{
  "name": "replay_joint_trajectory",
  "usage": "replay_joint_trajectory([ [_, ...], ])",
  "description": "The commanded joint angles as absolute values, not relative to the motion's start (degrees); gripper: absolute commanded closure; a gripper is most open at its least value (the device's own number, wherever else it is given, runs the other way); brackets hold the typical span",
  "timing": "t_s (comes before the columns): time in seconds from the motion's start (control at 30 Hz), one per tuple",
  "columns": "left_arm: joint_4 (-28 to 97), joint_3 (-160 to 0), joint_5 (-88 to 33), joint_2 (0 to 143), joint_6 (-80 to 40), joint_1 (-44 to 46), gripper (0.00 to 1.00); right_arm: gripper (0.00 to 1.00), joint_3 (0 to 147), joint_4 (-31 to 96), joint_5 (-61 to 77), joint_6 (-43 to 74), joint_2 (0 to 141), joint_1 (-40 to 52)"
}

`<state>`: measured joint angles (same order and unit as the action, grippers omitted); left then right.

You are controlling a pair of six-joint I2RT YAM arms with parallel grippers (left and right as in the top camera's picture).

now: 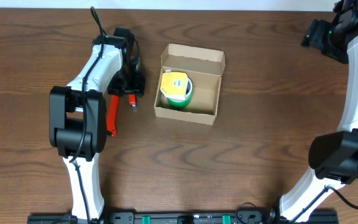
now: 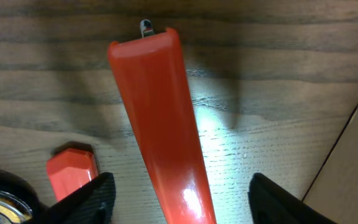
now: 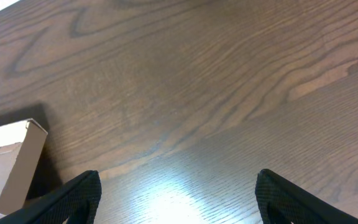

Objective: Pack container
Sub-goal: 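Lower left gripper onto the red stapler and grasp it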

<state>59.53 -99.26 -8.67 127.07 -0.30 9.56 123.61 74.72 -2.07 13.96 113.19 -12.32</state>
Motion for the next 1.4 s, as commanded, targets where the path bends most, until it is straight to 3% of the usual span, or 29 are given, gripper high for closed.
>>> replay_joint_trajectory([
  [0.0, 59.4, -100.3, -8.8, 128.2, -0.9, 9.6, 0.37, 0.19, 123.2, 74.6, -1.8, 13.2, 113.6, -11.6],
  [0.27, 58.9, -100.3, -8.5, 128.3, -1.5, 9.6, 0.37, 0.19, 123.2, 74.6, -1.0, 13.2, 113.6, -11.6],
  [0.5, 59.2, -100.3, -8.6, 129.4, -2.0, 9.7, 0.48, 0.19, 123.2, 74.6, -1.0, 13.2, 113.6, -11.6],
  [0.73, 59.5, -100.3, -8.5, 130.0, -2.2, 9.7, 0.48, 0.19, 123.2, 74.6, -1.0, 13.2, 113.6, -11.6],
  [0.9, 59.7, -100.3, -8.6, 130.0, -2.5, 9.7, 0.66, 0.19, 123.2, 74.7, -1.0, 13.2, 113.6, -11.6],
  [1.2, 60.4, -100.3, -9.0, 130.0, -4.1, 9.8, 0.68, 0.19, 123.2, 74.7, 0.5, 13.2, 113.6, -11.6],
  [1.37, 63.6, -102.4, -9.0, 130.0, -5.0, 9.8, 0.94, 0.19, 123.2, 74.8, 0.5, 13.2, 113.6, -11.6],
])
